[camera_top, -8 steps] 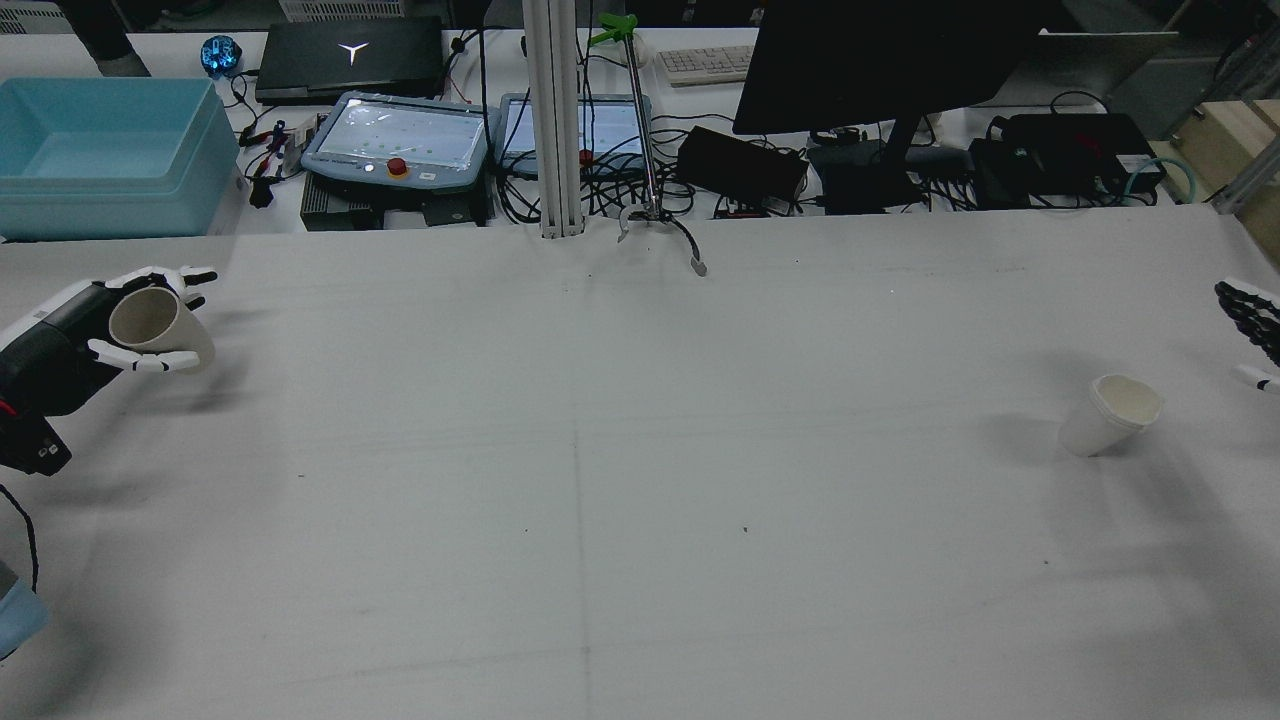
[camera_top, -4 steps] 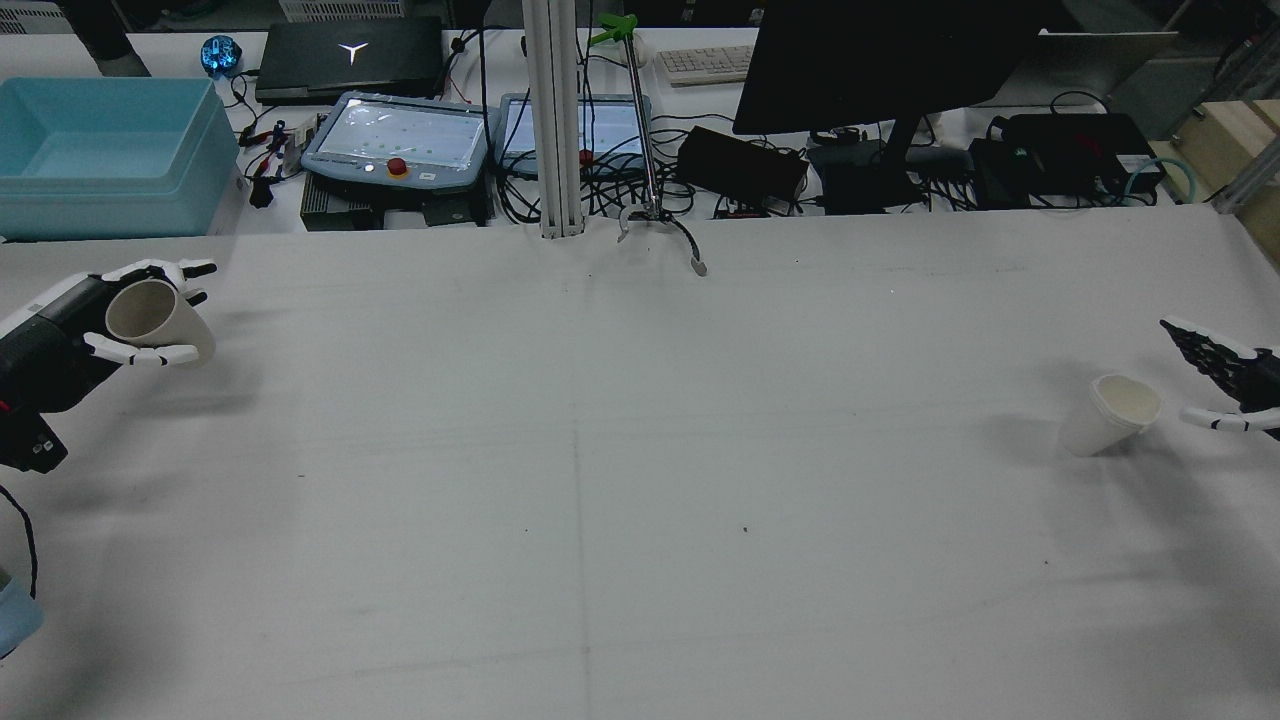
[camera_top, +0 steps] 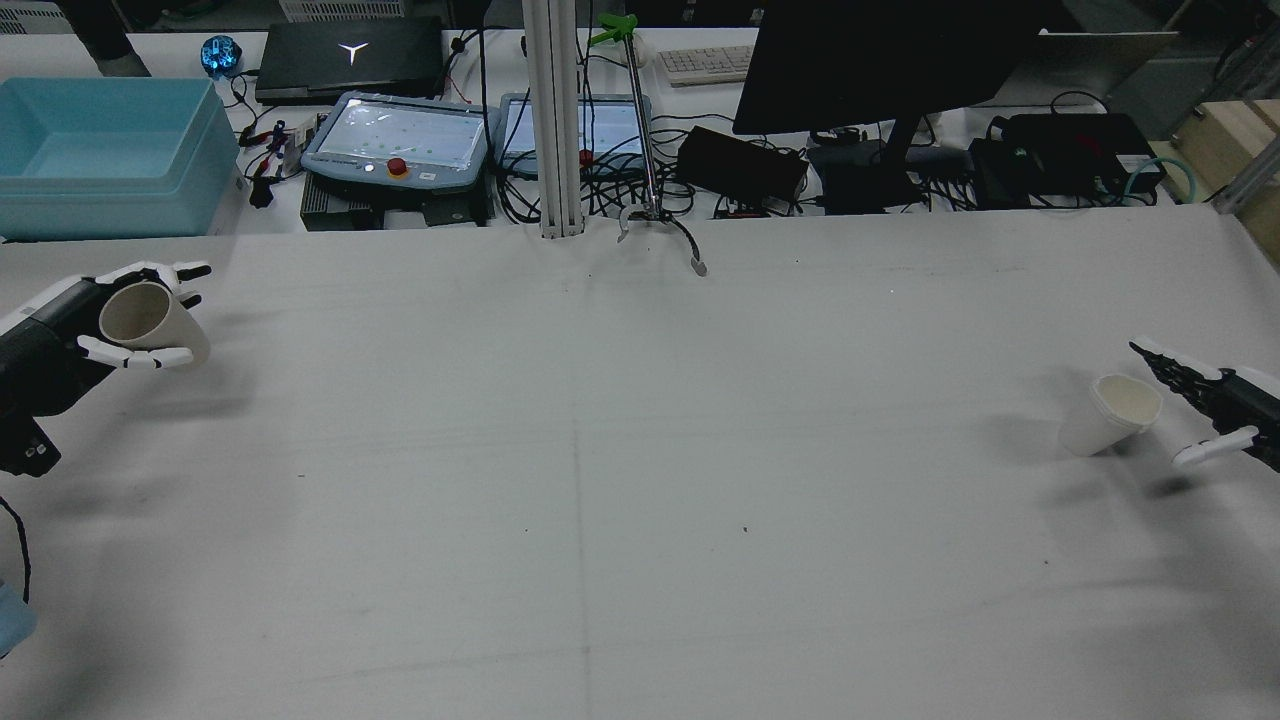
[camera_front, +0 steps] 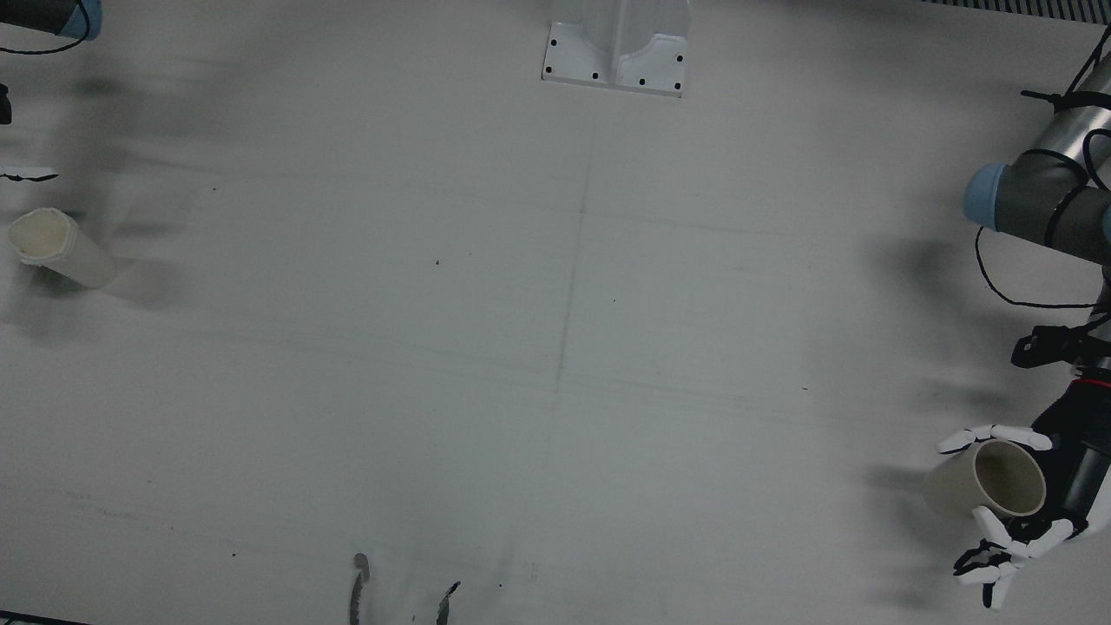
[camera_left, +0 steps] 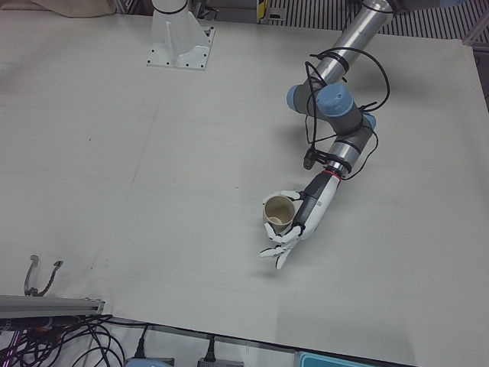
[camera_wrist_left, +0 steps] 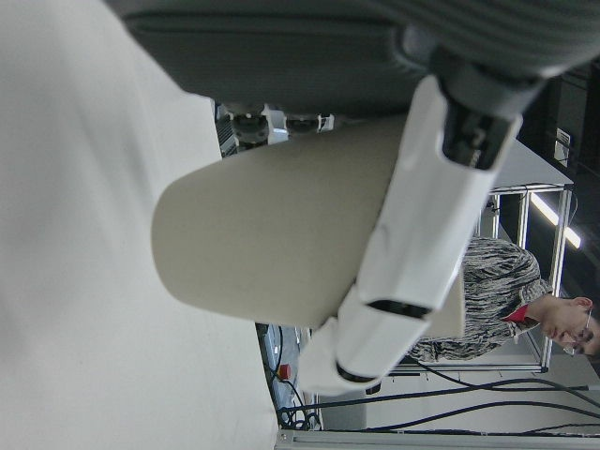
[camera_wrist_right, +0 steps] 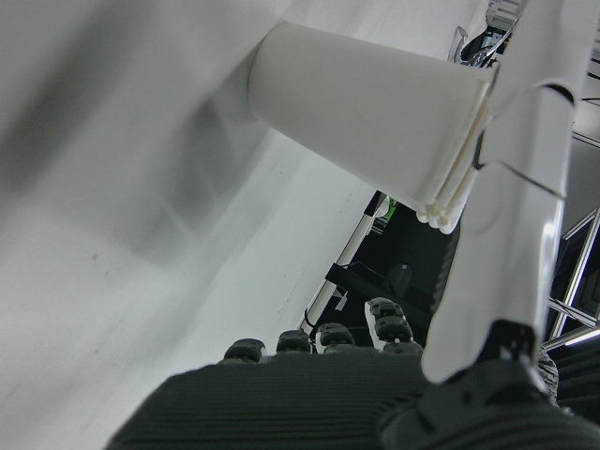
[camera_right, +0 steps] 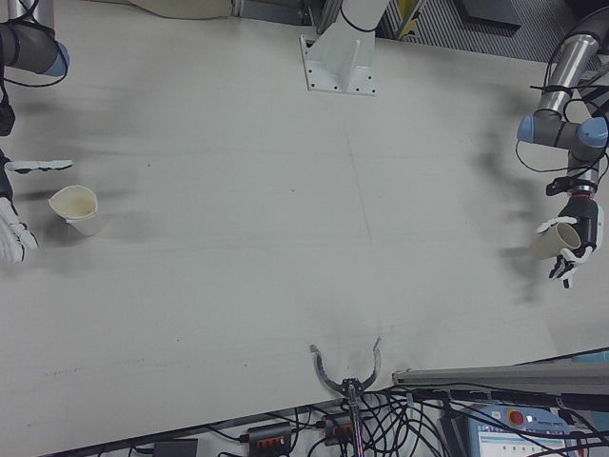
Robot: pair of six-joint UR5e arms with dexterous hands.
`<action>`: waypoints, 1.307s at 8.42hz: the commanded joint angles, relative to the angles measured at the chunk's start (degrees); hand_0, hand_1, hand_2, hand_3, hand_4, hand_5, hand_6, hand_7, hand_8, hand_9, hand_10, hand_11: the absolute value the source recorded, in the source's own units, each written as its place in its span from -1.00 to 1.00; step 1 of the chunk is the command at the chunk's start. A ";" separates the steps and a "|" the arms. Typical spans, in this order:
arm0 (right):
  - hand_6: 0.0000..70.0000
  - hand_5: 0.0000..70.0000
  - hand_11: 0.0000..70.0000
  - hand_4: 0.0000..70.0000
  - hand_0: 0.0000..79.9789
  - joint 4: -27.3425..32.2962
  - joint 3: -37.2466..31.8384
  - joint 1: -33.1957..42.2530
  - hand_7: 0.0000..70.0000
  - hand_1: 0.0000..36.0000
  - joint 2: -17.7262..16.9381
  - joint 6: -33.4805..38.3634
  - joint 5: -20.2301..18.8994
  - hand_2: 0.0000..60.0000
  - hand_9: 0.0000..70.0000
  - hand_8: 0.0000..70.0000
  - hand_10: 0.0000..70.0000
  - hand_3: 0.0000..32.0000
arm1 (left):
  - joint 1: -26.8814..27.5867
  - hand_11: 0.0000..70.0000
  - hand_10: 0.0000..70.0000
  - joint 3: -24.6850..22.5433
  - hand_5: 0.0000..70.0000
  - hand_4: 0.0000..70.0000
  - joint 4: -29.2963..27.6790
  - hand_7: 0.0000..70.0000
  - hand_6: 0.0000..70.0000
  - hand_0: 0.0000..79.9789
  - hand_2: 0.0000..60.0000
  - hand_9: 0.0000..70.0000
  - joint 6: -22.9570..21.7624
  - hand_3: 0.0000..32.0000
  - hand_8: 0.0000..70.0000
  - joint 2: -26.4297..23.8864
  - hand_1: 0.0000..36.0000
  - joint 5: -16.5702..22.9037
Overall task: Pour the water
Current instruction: 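Reach the right hand to the other beige cup and grasp it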
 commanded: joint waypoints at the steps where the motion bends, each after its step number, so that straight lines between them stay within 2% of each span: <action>1: -0.81 -0.76 -1.00 -1.00 0.42 -0.06 0.34 -3.11 -1.00 0.54 0.63 -3.24 0.61 -0.46 -1.00 -0.95 -1.00 -1.00 | -0.01 -0.55 -0.77 -0.12 1.00 0.47 -0.74 -0.49 -0.51 1.00 1.00 -0.93 -0.01 -1.00 -0.86 1.16 1.00 -0.09; 3: -0.75 -0.73 -1.00 -1.00 0.49 -0.06 0.60 -4.09 -0.97 0.74 1.76 -4.47 0.70 -0.20 -1.00 -0.93 -1.00 -1.00 | -0.01 -0.54 -0.77 -0.12 1.00 0.46 -1.45 -0.49 -0.51 1.00 1.00 -0.93 -0.01 -1.00 -0.86 1.78 1.00 -0.09; 4: -0.72 -0.73 -1.00 -1.00 0.52 -0.06 0.69 -4.70 -0.90 0.80 2.03 -4.73 0.79 -0.14 -0.99 -0.92 -1.00 -1.00 | -0.01 -0.54 -0.76 -0.12 1.00 0.47 -1.53 -0.49 -0.51 1.00 1.00 -0.92 -0.01 -1.00 -0.86 1.87 1.00 -0.09; 5: -0.69 -0.72 -1.00 -1.00 0.53 -0.06 0.69 -5.57 -0.82 0.84 2.56 -4.74 2.44 -0.10 -0.98 -0.92 -1.00 -1.00 | -0.01 -0.54 -0.76 -0.12 1.00 0.45 -1.62 -0.49 -0.51 1.00 1.00 -0.92 -0.18 -1.00 -0.86 1.95 1.00 -0.09; 6: -0.66 -0.71 -1.00 -1.00 0.57 -0.06 1.30 -7.32 -0.72 0.90 2.48 -4.56 5.07 -0.05 -0.97 -0.91 -1.00 -1.00 | -0.01 -0.53 -0.76 -0.12 1.00 0.43 -1.88 -0.49 -0.51 1.00 1.00 -0.92 -0.45 -1.00 -0.86 2.56 1.00 -0.17; 7: -0.56 -0.69 -1.00 -0.87 0.72 -0.14 1.48 -8.65 -0.44 0.99 2.48 -4.56 6.83 0.10 -0.84 -0.85 -1.00 -1.00 | -0.10 -0.54 -0.76 -0.12 1.00 0.42 -2.06 -0.49 -0.51 1.00 1.00 -0.92 -0.62 -1.00 -0.86 3.00 1.00 -0.17; 8: -0.32 -0.63 -1.00 -0.47 1.00 -0.15 1.48 -9.62 0.17 1.00 2.48 -4.56 8.50 0.40 -0.39 -0.58 -1.00 -1.00 | -0.10 -0.54 -0.77 -0.21 1.00 0.41 -2.32 -0.49 -0.51 1.00 1.00 -0.92 -0.97 -1.00 -0.86 3.53 1.00 -0.26; 9: 0.01 -0.54 -1.00 -0.22 1.00 -0.15 1.48 -10.06 0.81 1.00 2.48 -4.56 9.04 0.88 0.23 -0.15 -1.00 -1.00 | -0.10 -0.54 -0.77 -0.65 1.00 0.40 -2.33 -0.50 -0.51 1.00 1.00 -0.92 -0.98 -1.00 -0.86 4.06 1.00 -0.26; 10: 0.19 -0.47 -1.00 -0.23 1.00 -0.15 1.57 -10.07 1.00 1.00 2.48 -4.47 9.57 1.00 0.56 0.11 -1.00 -1.00 | -0.19 -0.54 -0.77 -1.26 1.00 0.40 -2.33 -0.50 -0.51 1.00 1.00 -0.93 -0.98 -1.00 -0.86 4.32 1.00 -0.26; 11: 0.21 -0.44 -1.00 -0.33 1.00 -0.23 2.87 -9.98 1.00 1.00 2.39 -4.04 10.36 1.00 0.60 0.15 -1.00 -1.00 | -0.10 -0.54 -0.77 -2.66 1.00 0.38 -1.28 -0.50 -0.51 1.00 1.00 -0.93 -0.98 -1.00 -0.86 4.24 1.00 -0.18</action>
